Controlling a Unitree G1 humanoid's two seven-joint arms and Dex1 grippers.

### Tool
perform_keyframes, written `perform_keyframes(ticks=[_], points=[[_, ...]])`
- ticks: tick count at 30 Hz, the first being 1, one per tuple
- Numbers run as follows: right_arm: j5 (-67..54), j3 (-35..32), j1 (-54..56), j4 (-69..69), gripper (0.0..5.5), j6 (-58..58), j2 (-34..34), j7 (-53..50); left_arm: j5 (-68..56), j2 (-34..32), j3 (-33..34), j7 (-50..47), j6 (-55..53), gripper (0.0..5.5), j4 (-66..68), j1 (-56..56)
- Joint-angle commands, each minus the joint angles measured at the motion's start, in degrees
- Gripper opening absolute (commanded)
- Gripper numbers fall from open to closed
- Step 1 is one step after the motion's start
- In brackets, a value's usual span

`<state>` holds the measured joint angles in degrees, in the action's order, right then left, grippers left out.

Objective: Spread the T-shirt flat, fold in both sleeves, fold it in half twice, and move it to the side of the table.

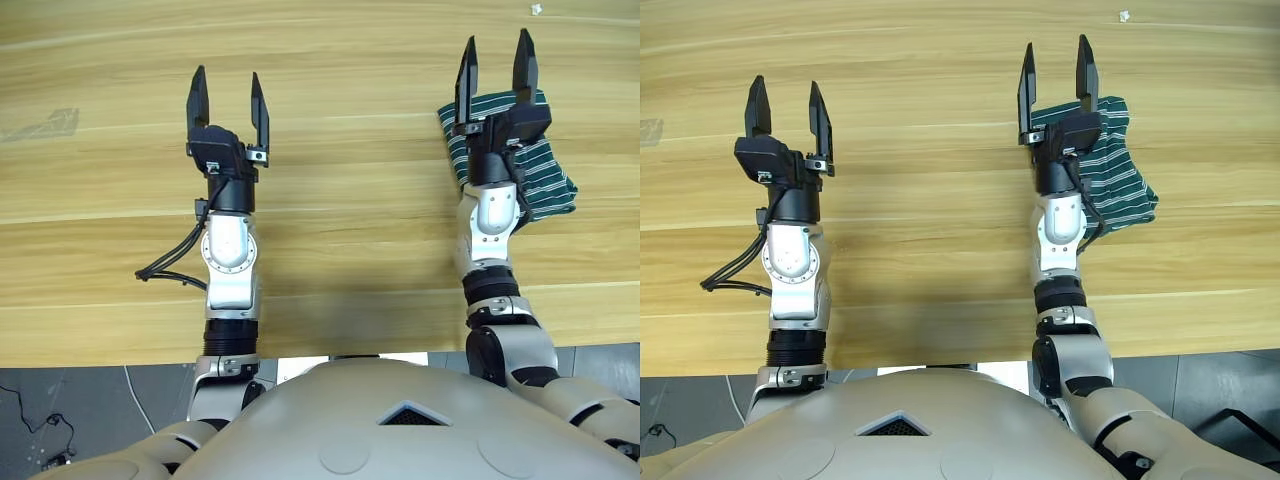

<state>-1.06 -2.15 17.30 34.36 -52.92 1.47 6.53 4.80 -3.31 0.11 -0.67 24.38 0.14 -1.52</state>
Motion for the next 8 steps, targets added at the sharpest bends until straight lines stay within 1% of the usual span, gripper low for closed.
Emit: perform_keyframes(ticks=[1,8], points=[[-1.7,0.2,-1.4,-2.3,3.05,1.6,0.2,1.1,-0.2,0.1,-0.2,0.3,-1.5,3.05,-1.1,-0.6],[-2.2,0.6,-2.5,-4.5,3.05,2.9,0.2,1.8,-0.7,0.0,-0.3,0.6,-2.3,3.05,-2.1,-1.2]])
